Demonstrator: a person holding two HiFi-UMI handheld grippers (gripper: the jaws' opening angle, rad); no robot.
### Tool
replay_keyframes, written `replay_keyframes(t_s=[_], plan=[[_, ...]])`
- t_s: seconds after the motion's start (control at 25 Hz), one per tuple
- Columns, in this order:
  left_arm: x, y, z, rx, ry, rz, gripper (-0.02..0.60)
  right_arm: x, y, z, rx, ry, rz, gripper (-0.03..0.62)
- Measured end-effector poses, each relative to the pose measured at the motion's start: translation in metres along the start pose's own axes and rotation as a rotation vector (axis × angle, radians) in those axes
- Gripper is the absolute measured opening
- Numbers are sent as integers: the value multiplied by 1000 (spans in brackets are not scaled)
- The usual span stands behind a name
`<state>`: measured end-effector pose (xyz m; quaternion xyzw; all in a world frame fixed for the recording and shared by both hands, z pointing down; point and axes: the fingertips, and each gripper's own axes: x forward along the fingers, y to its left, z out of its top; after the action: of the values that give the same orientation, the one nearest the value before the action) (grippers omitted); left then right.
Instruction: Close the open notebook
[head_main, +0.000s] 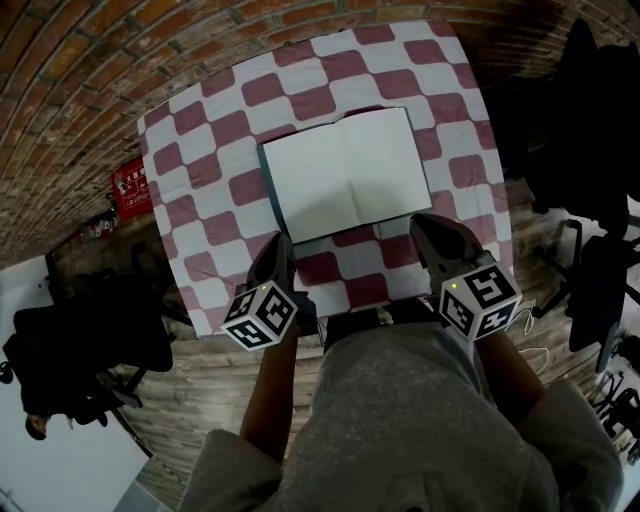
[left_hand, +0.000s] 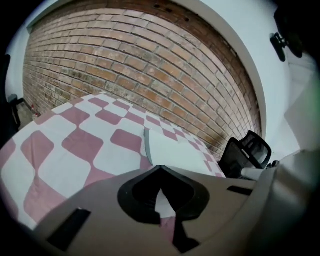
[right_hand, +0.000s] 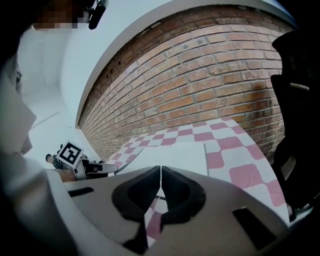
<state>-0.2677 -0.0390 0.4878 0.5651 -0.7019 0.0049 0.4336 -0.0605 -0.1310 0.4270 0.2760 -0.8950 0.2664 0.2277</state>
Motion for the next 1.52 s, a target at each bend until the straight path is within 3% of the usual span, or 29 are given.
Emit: replay_keyframes(t_s=[0.44,0.84,1.24,1.4,1.44,1.48,1.52], plan=[[-17,-84,24,159,-50,-170,8,-29,-14,13,14,-73,-45,29],[6,-180,16,285,-9,-369,8,-87,-55,23,36,-182,-156,29],[72,-248,-59,406,141,-474,9,-154,-100,10,69,-237,-287,29],[120,-249,-112,468,297,-438,17,-172,-106,0,92,-243,-316,29],[128,-246,-124,481,327,-424,50,-176,-107,-3,96,-244,-322,29],[133,-244,-132,489,332,-415,92,-180,-108,-6,99,-244,-327,29],[134,-243,-136,497,319,-414,95,-183,-109,-8,101,-244,-331,29]])
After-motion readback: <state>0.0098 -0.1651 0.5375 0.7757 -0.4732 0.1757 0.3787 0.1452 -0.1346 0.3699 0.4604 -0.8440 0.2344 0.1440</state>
